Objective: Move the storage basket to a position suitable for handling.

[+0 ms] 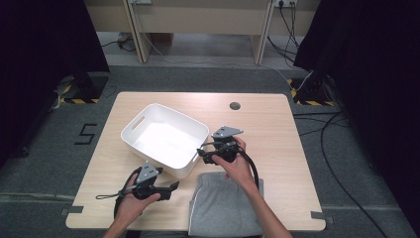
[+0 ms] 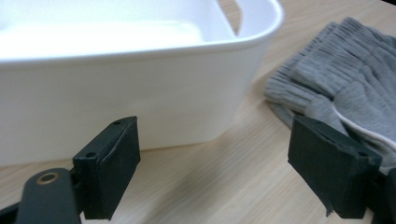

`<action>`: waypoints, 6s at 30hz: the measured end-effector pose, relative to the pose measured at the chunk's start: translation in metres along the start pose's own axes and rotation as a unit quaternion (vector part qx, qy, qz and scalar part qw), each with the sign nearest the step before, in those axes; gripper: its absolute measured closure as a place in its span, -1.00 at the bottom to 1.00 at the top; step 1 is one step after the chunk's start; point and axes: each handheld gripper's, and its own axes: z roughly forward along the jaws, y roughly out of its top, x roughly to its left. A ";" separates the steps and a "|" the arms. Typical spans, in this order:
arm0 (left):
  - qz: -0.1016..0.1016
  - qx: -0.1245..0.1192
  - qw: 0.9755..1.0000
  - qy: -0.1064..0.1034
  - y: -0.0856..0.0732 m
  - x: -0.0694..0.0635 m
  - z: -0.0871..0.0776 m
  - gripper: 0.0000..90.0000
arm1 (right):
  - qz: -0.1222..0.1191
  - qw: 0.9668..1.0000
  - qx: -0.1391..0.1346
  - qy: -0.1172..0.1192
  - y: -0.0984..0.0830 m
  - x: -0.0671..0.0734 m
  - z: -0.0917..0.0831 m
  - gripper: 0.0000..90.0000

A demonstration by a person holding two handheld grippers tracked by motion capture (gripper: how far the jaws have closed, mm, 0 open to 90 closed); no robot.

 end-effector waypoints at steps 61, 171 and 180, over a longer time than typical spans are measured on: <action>-0.058 -0.037 0.995 0.078 0.015 0.064 0.009 -0.65 | 0.015 0.997 0.049 -0.064 0.003 -0.087 0.028 0.08; -0.037 -0.020 0.999 -0.013 -0.003 0.002 -0.003 -0.64 | 0.005 0.994 -0.023 -0.106 -0.073 -0.063 -0.116 -0.26; -0.036 -0.017 0.999 -0.030 -0.008 -0.009 -0.010 -0.64 | 0.008 0.995 -0.024 -0.097 -0.082 -0.054 -0.124 -0.28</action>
